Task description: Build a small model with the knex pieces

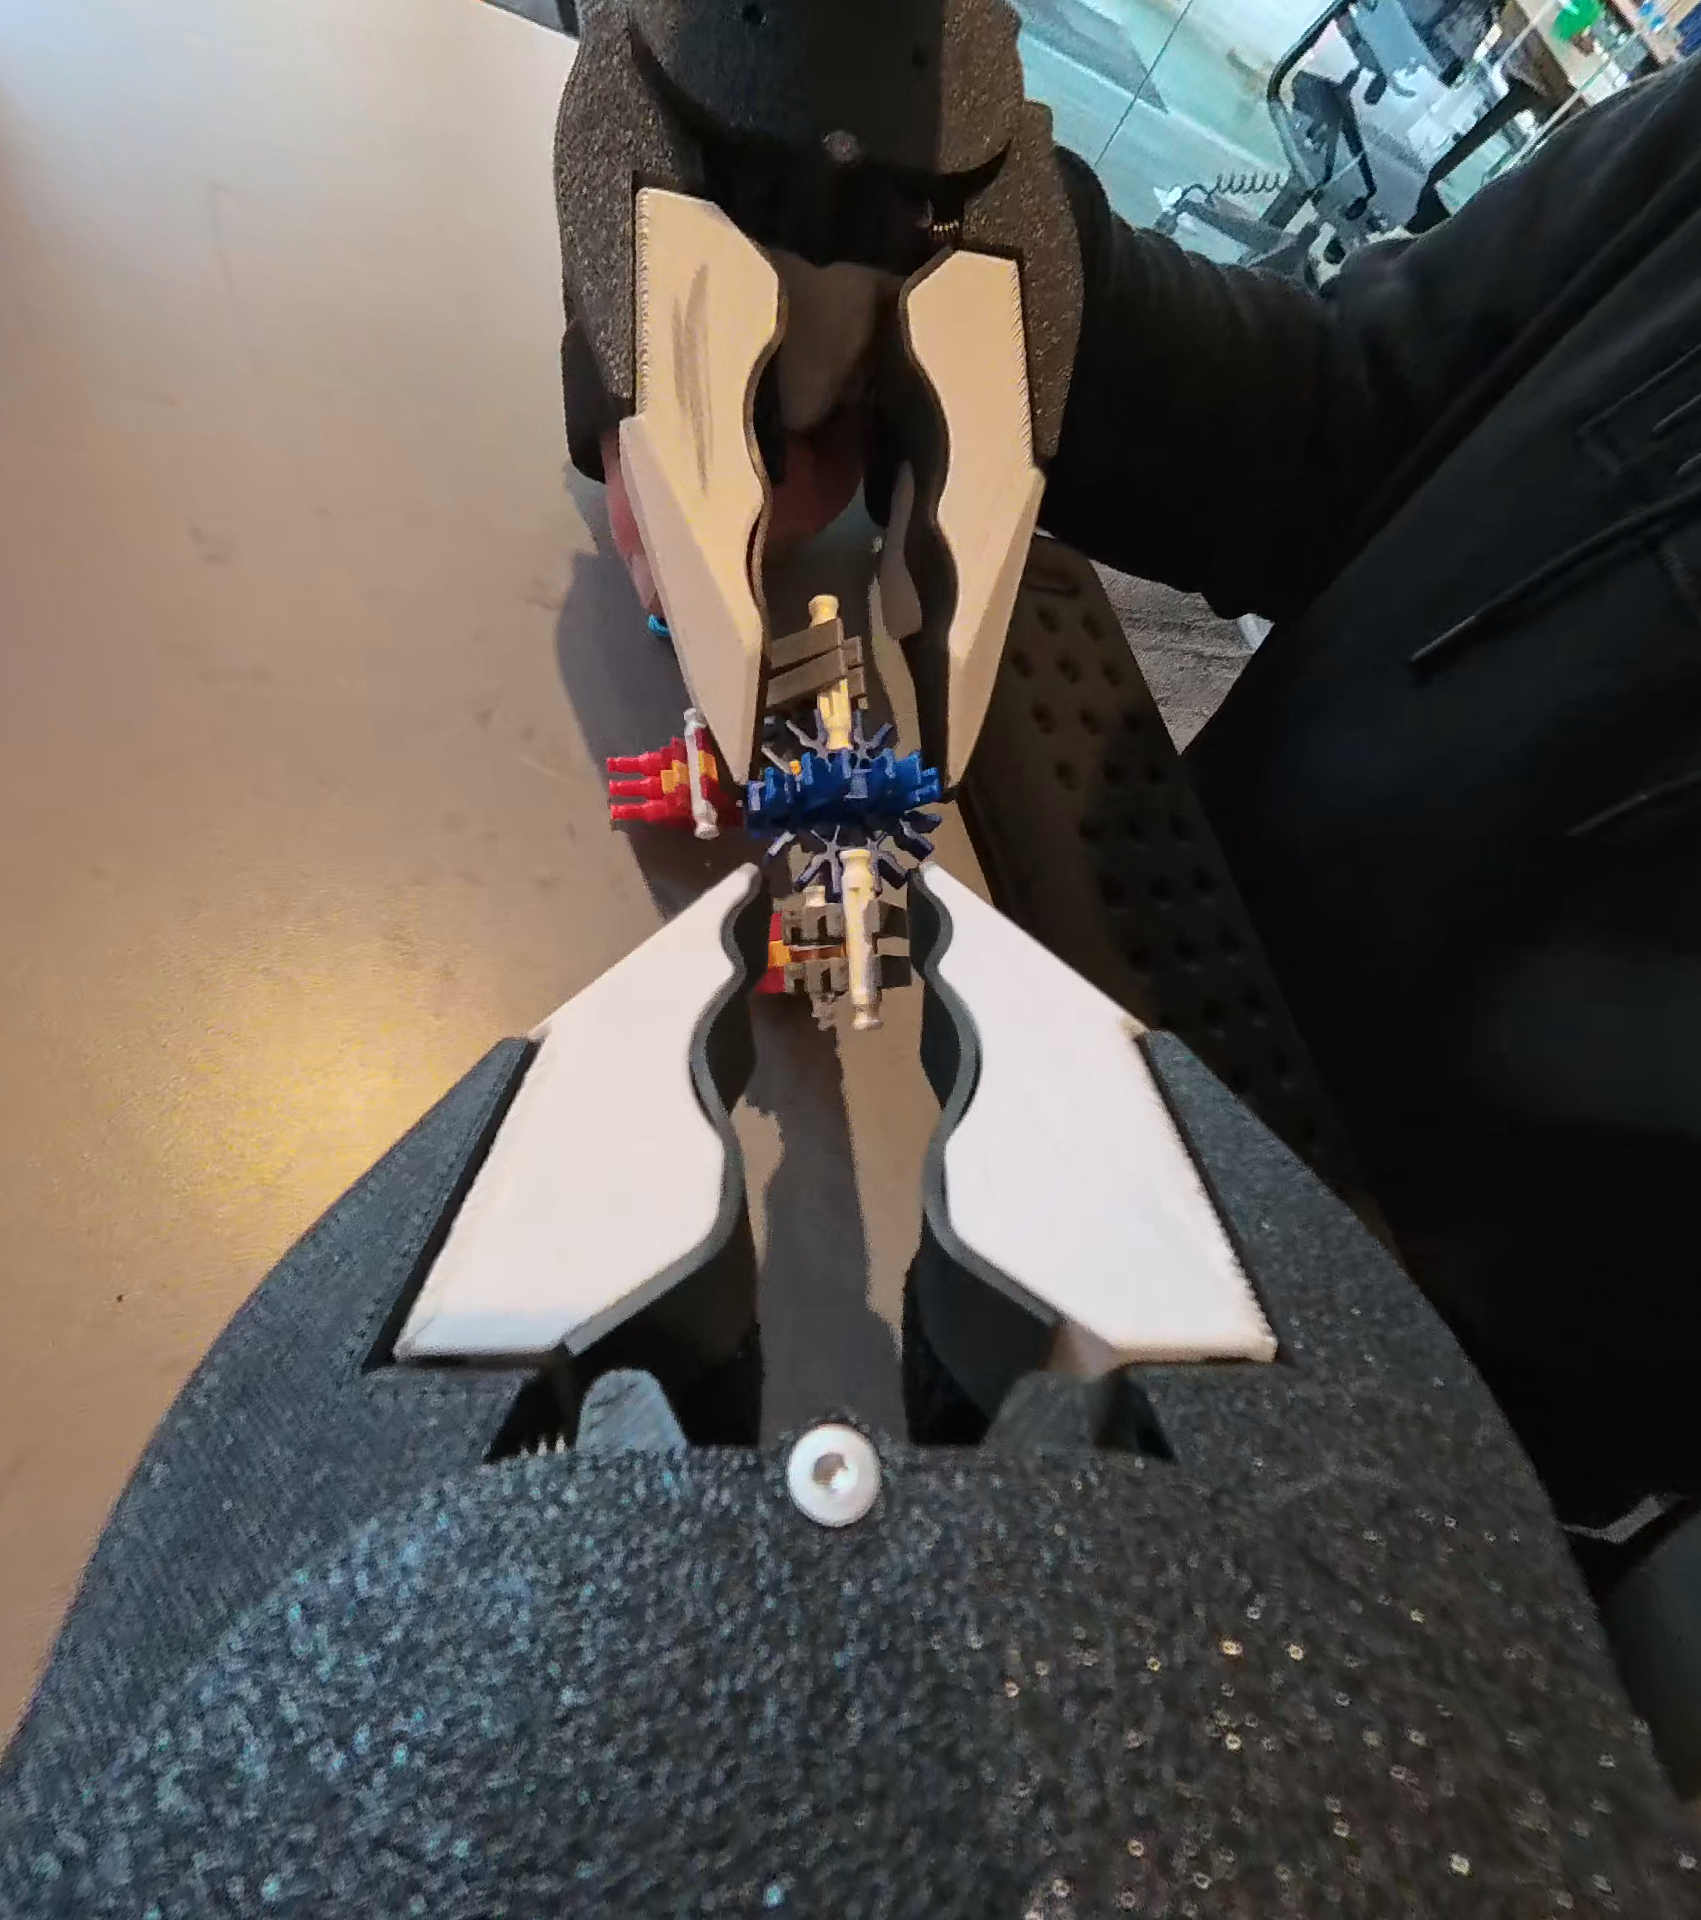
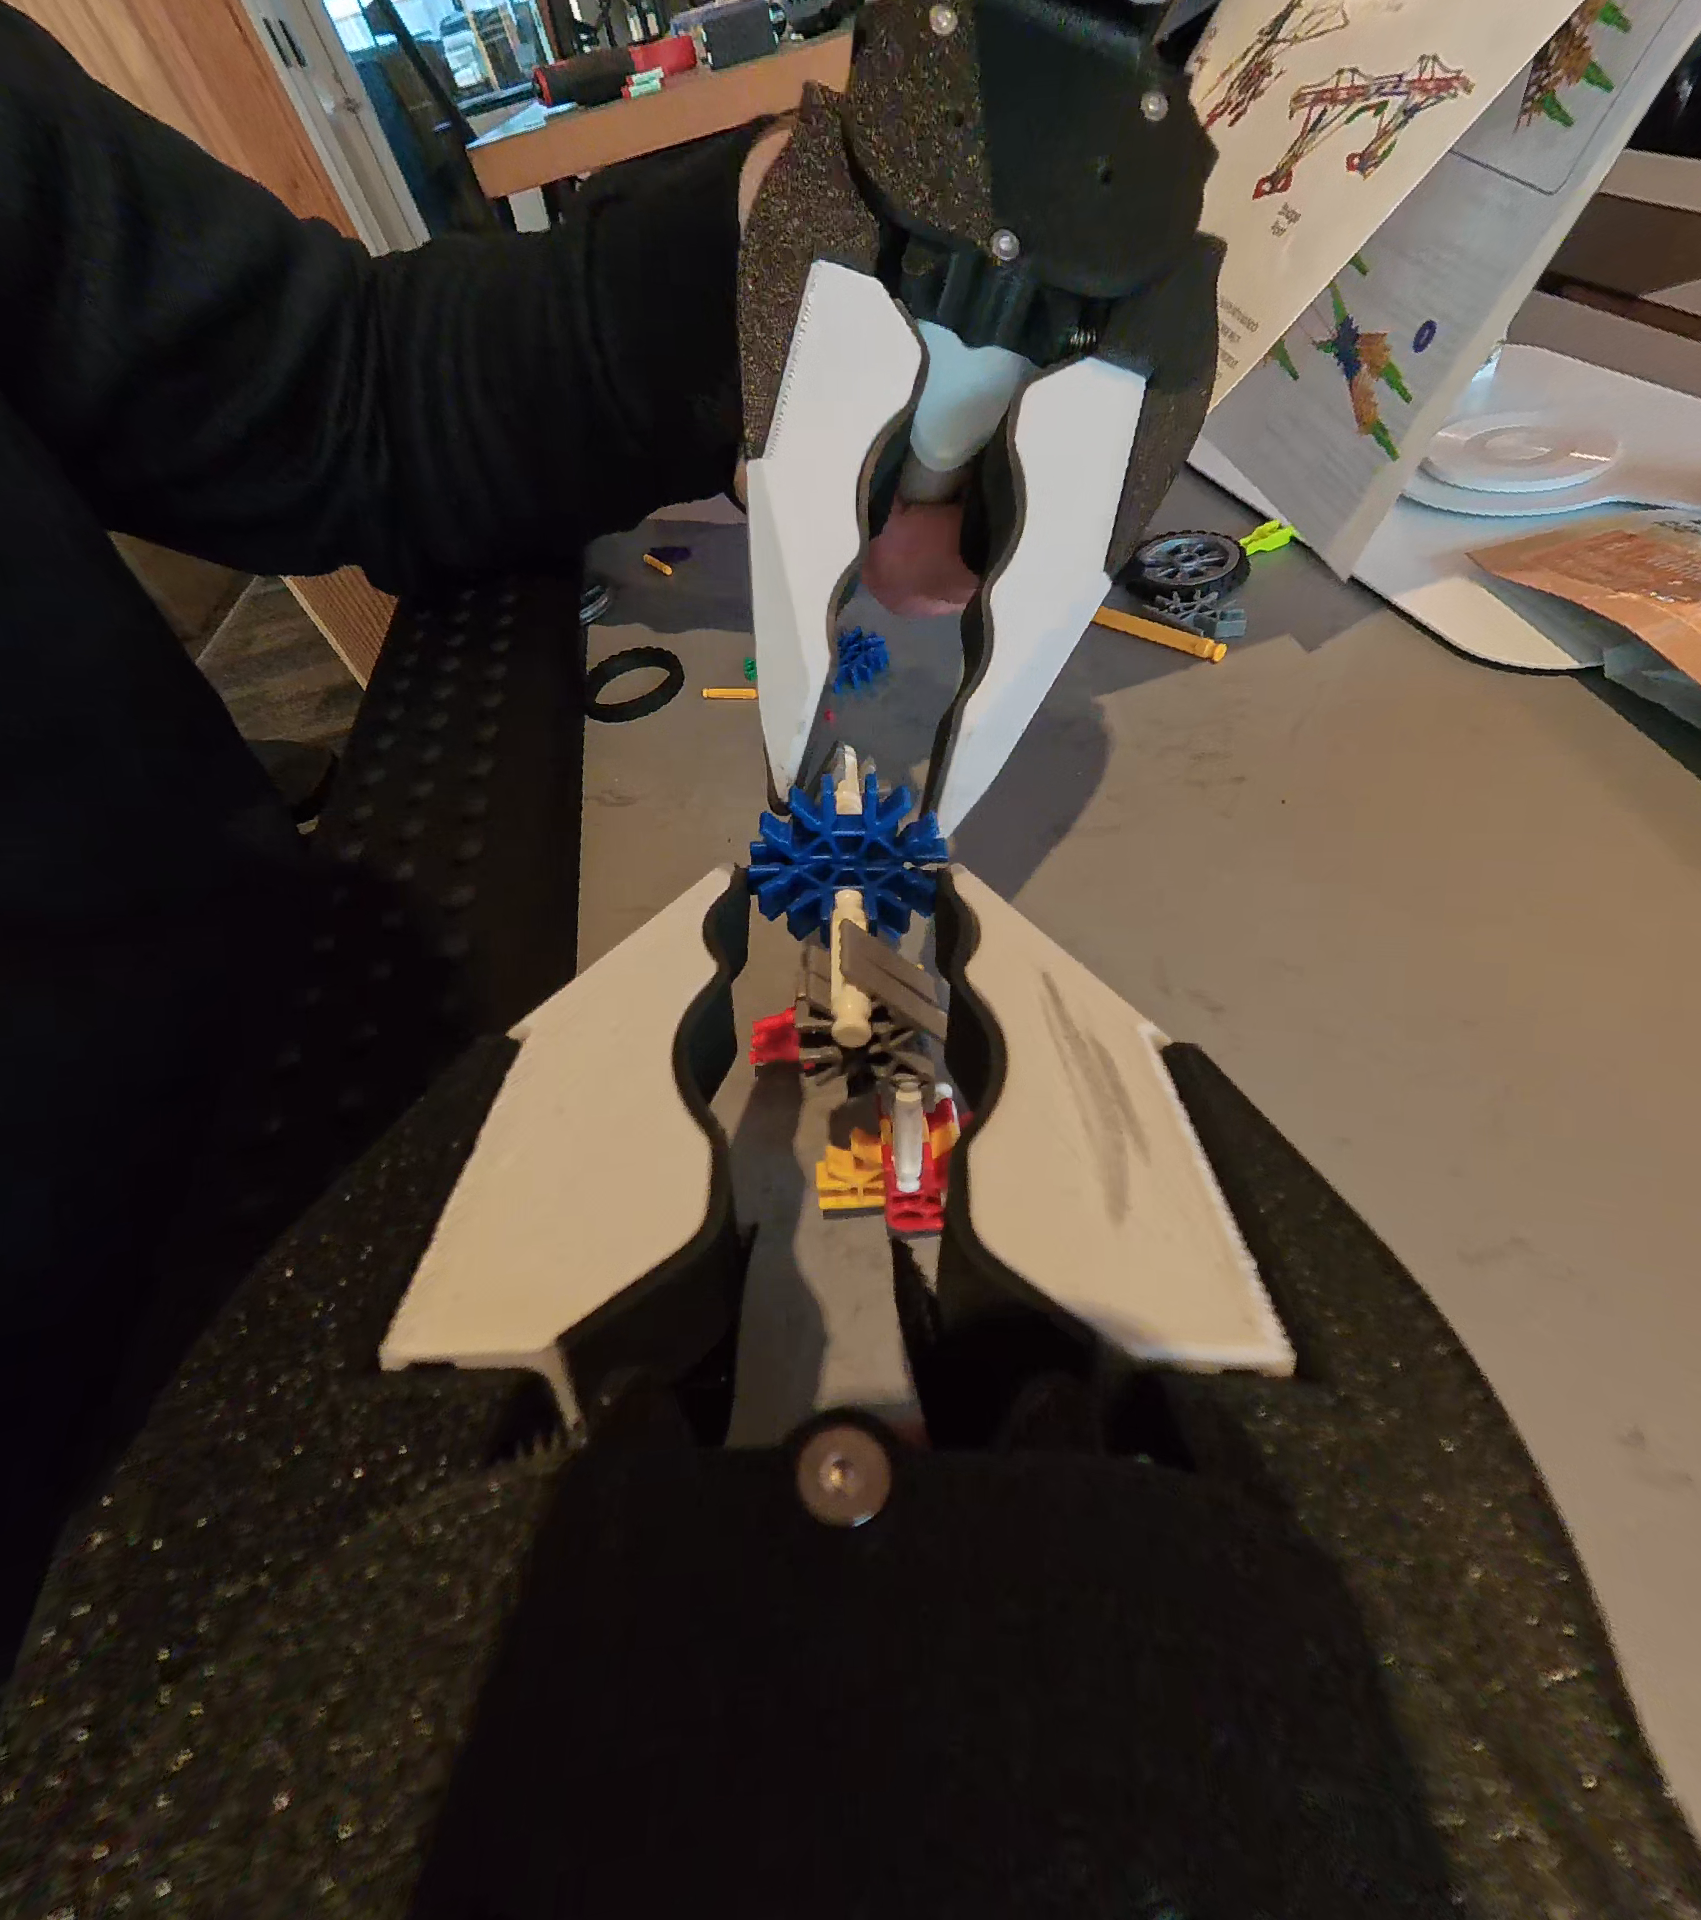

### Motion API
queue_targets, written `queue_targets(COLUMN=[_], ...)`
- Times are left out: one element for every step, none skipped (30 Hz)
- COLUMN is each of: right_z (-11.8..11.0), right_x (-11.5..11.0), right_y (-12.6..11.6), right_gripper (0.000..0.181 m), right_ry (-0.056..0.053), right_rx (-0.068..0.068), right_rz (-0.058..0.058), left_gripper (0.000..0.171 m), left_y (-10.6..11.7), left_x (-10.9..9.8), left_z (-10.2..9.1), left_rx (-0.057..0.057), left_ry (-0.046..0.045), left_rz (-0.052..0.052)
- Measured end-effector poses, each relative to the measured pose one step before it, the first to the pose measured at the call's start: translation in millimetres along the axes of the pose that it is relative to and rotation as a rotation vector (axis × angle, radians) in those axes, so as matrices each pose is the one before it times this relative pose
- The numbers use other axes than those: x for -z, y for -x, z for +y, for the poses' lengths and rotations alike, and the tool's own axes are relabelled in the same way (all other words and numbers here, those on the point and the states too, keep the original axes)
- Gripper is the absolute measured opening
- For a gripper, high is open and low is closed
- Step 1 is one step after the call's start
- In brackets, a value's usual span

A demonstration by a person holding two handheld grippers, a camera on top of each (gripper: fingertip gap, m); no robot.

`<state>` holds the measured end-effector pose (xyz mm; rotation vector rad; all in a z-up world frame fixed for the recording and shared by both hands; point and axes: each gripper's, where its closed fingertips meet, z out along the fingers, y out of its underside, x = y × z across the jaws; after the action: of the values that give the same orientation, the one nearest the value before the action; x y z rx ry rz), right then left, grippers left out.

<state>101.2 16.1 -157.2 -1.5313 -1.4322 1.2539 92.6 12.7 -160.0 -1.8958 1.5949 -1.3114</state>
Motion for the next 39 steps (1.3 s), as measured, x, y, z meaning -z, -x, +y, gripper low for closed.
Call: queue_targets(right_z=[-0.13,-0.17,-0.28,-0.14,-0.12,-0.17,-0.14,-0.03,-0.04,-0.01,-0.06,0.03,-0.14,-0.08,0.04,0.03,-0.12,0.02,0.27,0.19,0.19,-0.1,-0.33,-0.77,-0.89,-1.0,-0.5,0.06,0.24,-0.29,-0.66,-0.7,-0.57,0.02,0.02,-0.17,-0.11,0.07,0.02], right_x=[-0.01,0.01,0.13,0.12,0.16,0.05,0.17,0.22,0.08,0.03,0.21,0.08,0.17,0.18,0.15,0.22,0.19,0.14,-0.08,-0.18,-0.36,-0.09,0.15,0.28,0.29,0.18,0.12,0.12,0.01,0.09,0.29,0.2,0.07,-0.04,-0.15,-0.02,0.07,-0.07,0.05], right_y=[-0.04,-0.08,-0.46,0.05,0.0,-0.35,-0.49,-0.11,-0.31,-0.28,-0.6,-0.4,-0.16,-0.49,-0.8,-0.53,-0.18,-0.13,0.05,0.65,1.0,0.68,-0.23,-0.2,-0.16,-0.27,0.18,0.1,-0.1,-0.19,-0.2,-0.05,-0.27,-0.18,0.02,0.08,0.04,-0.15,-0.17], right_gripper=[0.035,0.035,0.035,0.035,0.035,0.035,0.035,0.035,0.035,0.035,0.035,0.035,0.035,0.035,0.035,0.035,0.035,0.035,0.035,0.035,0.035,0.035,0.035,0.035,0.035,0.035,0.035,0.035,0.035,0.035,0.035,0.035,0.035,0.035,0.035,0.035,0.035,0.035,0.035], right_ry=[-0.0003,-0.0011,-0.0013,-0.001,-0.0007,-0.0009,-0.0008,-0.0009,-0.0004,0.0002,-0.0002,-0.0001,-0.0008,-0.0005,0.0006,0.0003,-0.0004,0.0006,0.0022,0.002,0.0014,0.0004,-0.0021,-0.0044,-0.0055,-0.0048,-0.0021,-0.0007,-0.0003,-0.0018,-0.0038,-0.0038,-0.0029,-0.0004,-0.0004,-0.0006,-0.0005,0.0005,0.0006], right_rx=[0.0015,0.0024,0.0027,0.0015,0.0008,0.0009,0.0012,0.0008,0.0001,0.0,0.0012,0.0015,0.0003,0.0015,0.0034,0.003,0.0031,0.0053,0.0062,0.0053,0.0048,0.0059,0.0052,-0.0005,-0.0006,0.0026,0.0017,-0.0001,-0.002,0.0002,0.0021,0.0008,-0.0008,-0.0005,0.0006,0.001,0.0016,0.0023,0.003], right_rz=[0.0004,0.0016,0.0037,0.0005,0.0005,0.0029,0.0031,0.0006,0.0015,0.0006,0.0039,0.0028,0.0012,0.0036,0.0056,0.0039,0.0028,0.0035,0.0029,-0.0016,-0.0026,0.0024,0.0036,0.0,0.0004,0.0026,-0.0004,-0.0007,-0.0006,0.0014,0.0015,0.0003,0.0004,0.0,-0.0006,-0.0003,0.0005,0.0013,0.0019], left_gripper=[0.024,0.024,0.024,0.024,0.024,0.024,0.023,0.023,0.021,0.021,0.021,0.021,0.021,0.021,0.021,0.021,0.021,0.021,0.021,0.021,0.021,0.021,0.021,0.021,0.022,0.022,0.022,0.022,0.022,0.022,0.022,0.022,0.022,0.022,0.022,0.022,0.022,0.022,0.022], left_y=[-0.86,0.21,0.27,-0.19,-0.16,0.28,0.24,0.01,-0.46,0.3,0.7,0.43,0.04,0.66,0.77,0.54,0.19,0.25,-0.04,-0.62,-0.71,0.45,0.14,-0.18,-0.18,-0.23,-0.6,0.06,0.05,-0.05,-0.13,-0.27,0.13,0.11,-0.04,-0.02,-0.06,0.23,0.29], left_x=[-0.16,-0.07,-0.02,-0.05,0.21,0.06,0.06,0.03,-0.06,-0.04,0.08,0.19,0.17,0.06,0.01,-0.02,0.02,0.0,-0.06,-0.24,-0.47,-1.18,0.09,0.34,0.31,0.26,-0.01,-0.18,-0.05,0.2,0.51,0.54,0.53,0.38,-0.1,-0.02,-0.08,-0.11,-0.19], left_z=[-0.22,0.1,-0.04,-0.11,-0.14,-0.18,-0.17,-0.13,0.01,-0.23,-0.19,-0.37,-0.28,-0.22,-0.41,-0.38,-0.23,0.0,0.14,0.67,0.93,0.26,-0.32,-0.84,-0.86,-0.9,-0.36,0.22,-0.02,-0.47,-0.7,-0.88,-0.57,-0.14,0.09,0.13,0.02,0.08,0.15], left_rx=[0.0038,0.0063,0.0083,0.0048,0.0015,0.0053,0.0058,0.0027,0.002,0.0004,-0.0011,0.0019,0.0042,0.0025,0.0006,-0.0007,-0.0016,0.0003,-0.0016,-0.0076,-0.0073,-0.0009,0.0032,0.0024,0.0039,0.0048,0.0021,-0.0007,-0.0008,-0.0006,0.0013,0.0032,0.002,0.0002,-0.0005,-0.0013,0.0009,-0.0001,-0.0016], left_ry=[-0.00575,-0.00411,-0.00528,-0.00564,-0.00549,-0.00458,-0.00378,-0.00208,-0.00044,-0.00046,-0.00029,-0.0012,-0.00176,-0.00146,-0.00163,-0.00166,-0.00148,0.00003,0.00177,0.0046,0.00802,0.00577,-0.00004,-0.00589,-0.00629,-0.00676,-0.00314,0.00132,0.00117,-0.00137,-0.00421,-0.00558,-0.00437,-0.00124,0.00048,0.00041,0.00026,0.0011,0.00171], left_rz=[0.0091,0.0037,0.0045,0.0079,0.0054,0.0037,0.0029,0.0026,0.0042,-0.002,-0.0052,-0.0028,0.0,-0.0031,-0.0059,-0.0042,-0.0026,-0.0019,-0.002,-0.0008,-0.0015,-0.0054,-0.0029,0.0015,0.0033,0.0041,0.0054,-0.0009,-0.0018,-0.0017,0.0013,0.0035,0.0019,0.0005,0.0009,0.0011,0.001,-0.0005,-0.0024])
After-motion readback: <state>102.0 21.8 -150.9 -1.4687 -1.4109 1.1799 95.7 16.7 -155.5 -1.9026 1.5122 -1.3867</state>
